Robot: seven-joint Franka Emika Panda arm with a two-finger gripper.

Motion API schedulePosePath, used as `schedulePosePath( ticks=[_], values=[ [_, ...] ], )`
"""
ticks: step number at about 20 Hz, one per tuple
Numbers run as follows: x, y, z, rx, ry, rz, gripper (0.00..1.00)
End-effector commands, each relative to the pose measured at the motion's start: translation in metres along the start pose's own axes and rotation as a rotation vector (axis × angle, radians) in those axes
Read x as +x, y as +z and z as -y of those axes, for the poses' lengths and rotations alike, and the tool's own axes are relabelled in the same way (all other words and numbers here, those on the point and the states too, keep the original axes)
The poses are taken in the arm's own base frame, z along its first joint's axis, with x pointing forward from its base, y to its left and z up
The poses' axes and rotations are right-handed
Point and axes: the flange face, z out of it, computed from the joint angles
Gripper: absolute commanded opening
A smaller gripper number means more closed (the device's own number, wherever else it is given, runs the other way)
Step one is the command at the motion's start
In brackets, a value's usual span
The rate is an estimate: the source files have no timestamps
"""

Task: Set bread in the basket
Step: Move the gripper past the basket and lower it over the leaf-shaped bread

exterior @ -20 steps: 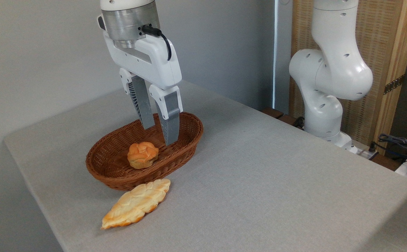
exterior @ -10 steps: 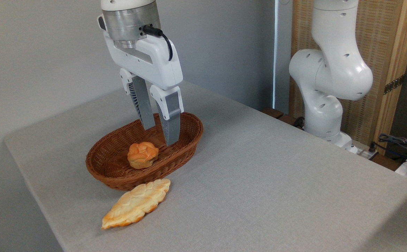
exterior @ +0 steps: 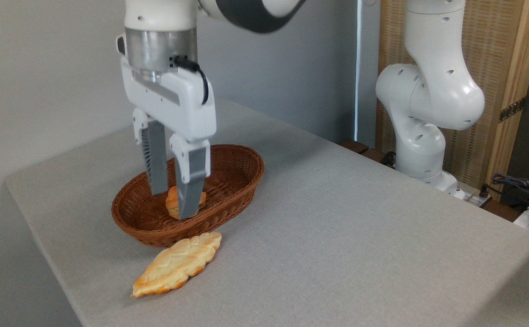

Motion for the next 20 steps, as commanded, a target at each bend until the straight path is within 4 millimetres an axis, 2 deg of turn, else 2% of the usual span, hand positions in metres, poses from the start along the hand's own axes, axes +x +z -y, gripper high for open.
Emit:
schedulePosePath(
  ticks=[1, 4, 9, 13, 17, 20],
  values=[
    [-0.007, 0.038, -0.003, 0.029, -0.020, -0.048, 1.00],
    [0.000, 0.079, 0.001, -0.037, -0.219, -0.108, 1.00],
    [0.006, 0.120, 0.005, -0.061, -0.433, -0.099, 1.00],
    [0.016, 0.158, -0.008, -0.077, -0.431, -0.055, 1.00],
    [0.023, 0.183, -0.019, -0.093, -0.414, -0.022, 1.00],
    [0.025, 0.191, -0.022, -0.098, -0.407, -0.015, 1.00]
  ],
)
